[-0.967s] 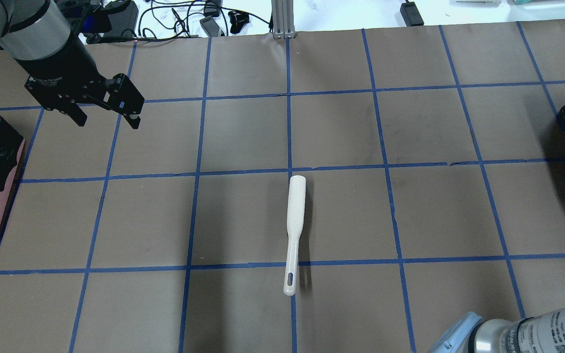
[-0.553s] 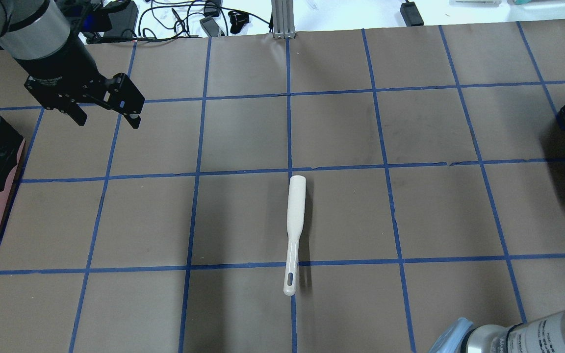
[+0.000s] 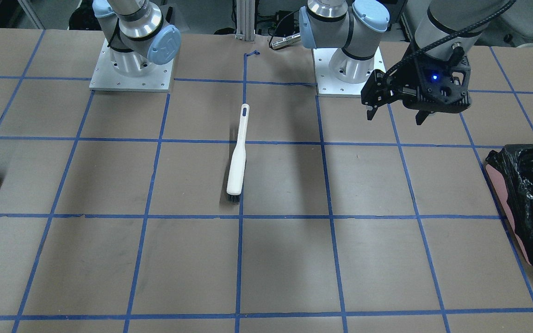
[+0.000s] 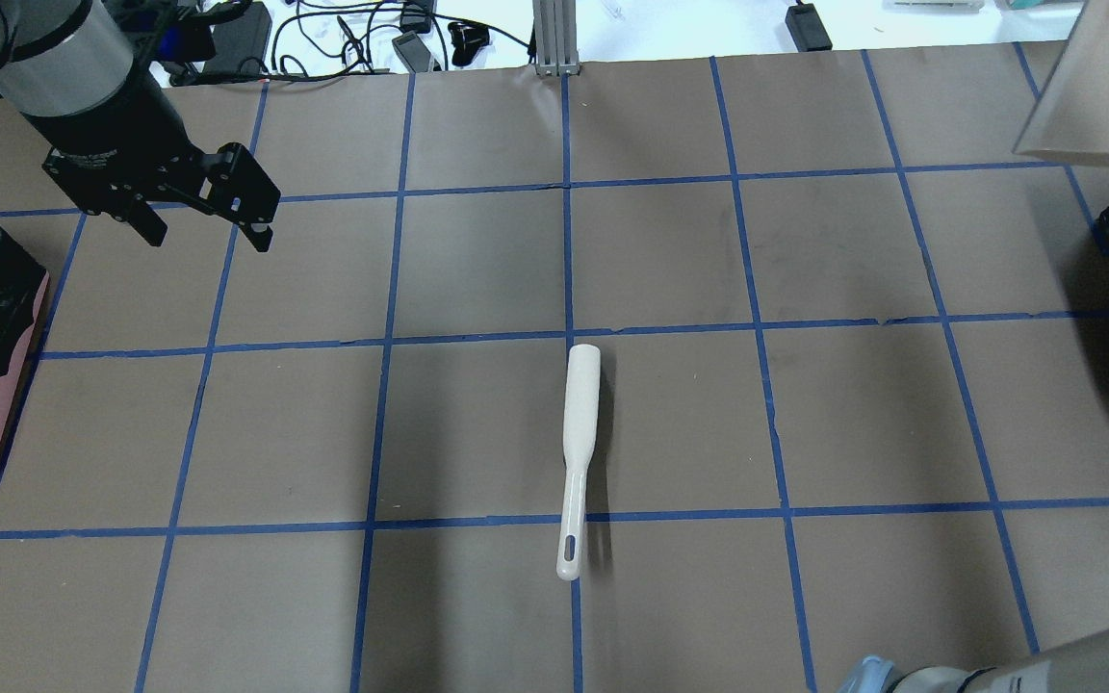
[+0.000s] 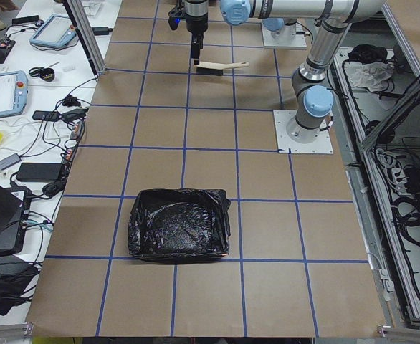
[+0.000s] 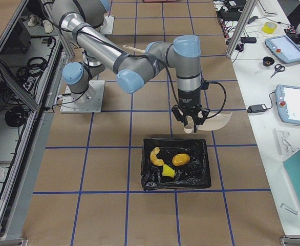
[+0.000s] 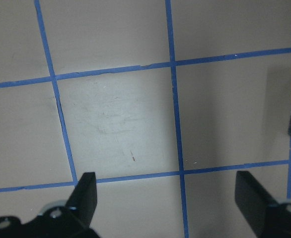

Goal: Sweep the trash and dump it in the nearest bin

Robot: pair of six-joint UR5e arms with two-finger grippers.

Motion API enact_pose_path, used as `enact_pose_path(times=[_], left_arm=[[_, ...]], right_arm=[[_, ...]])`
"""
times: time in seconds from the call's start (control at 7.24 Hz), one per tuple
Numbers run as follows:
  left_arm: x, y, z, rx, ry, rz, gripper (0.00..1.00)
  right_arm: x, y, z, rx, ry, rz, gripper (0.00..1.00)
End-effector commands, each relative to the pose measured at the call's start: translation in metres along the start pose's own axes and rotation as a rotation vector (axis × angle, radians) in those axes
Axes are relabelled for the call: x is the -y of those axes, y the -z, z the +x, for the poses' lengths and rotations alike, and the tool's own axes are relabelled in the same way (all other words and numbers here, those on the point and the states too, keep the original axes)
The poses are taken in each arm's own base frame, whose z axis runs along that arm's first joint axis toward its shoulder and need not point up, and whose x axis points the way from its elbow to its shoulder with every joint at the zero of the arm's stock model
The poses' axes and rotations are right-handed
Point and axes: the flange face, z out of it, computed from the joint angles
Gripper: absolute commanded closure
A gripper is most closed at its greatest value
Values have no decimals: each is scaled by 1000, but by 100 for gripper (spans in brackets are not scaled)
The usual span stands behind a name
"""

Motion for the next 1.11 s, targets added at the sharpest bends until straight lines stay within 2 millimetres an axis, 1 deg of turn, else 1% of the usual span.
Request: enact_pose_path(times=[0.0,0.14,0.28,0.41,0.55,0.69,0.83,0.97], left_arm=[[0,0,-1,4,-1,1,0],[0,0,-1,5,-7,1,0],[0,-1,-2,4,-8,1,0],[0,-3,-2,5,-8,-2,0],[-1,-3,-2,12,-9,-5,0],[-2,-4,-4,33,-11,-11,0],[-1,-5,-4,31,-11,-10,0],[-2,-5,-4,31,-11,-10,0]], right_arm=[[98,13,-33,82,-204,90,100],[143,16,-53,113,-304,117,100],[190,13,-81,149,-352,120,100],[227,10,-106,180,-438,112,100],[273,1,-130,222,-519,101,100],[323,-2,-162,288,-631,107,100],[367,-13,-197,356,-791,60,100],[415,-4,-243,367,-788,55,100]])
